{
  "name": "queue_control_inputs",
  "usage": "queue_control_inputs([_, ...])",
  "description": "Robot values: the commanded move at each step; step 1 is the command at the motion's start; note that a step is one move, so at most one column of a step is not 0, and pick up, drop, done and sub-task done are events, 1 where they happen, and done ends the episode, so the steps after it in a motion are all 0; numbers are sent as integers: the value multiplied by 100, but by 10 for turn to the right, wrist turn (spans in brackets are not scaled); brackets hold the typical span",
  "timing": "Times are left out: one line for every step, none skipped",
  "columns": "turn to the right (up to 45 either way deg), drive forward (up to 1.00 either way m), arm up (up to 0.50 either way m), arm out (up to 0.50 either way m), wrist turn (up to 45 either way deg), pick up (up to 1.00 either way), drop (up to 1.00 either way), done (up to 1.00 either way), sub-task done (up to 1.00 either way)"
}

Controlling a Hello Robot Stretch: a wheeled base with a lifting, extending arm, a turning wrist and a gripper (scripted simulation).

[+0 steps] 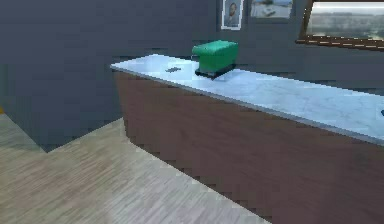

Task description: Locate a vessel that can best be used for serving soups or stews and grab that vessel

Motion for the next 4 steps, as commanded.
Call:
queue_control_inputs([210, 0, 0, 0, 0, 0, 0, 0, 0])
queue_control_inputs([30, 0, 0, 0, 0, 0, 0, 0, 0])
queue_control_inputs([450, 0, 0, 0, 0, 0, 0, 0, 0])
queue_control_inputs([450, 0, 0, 0, 0, 0, 0, 0, 0])
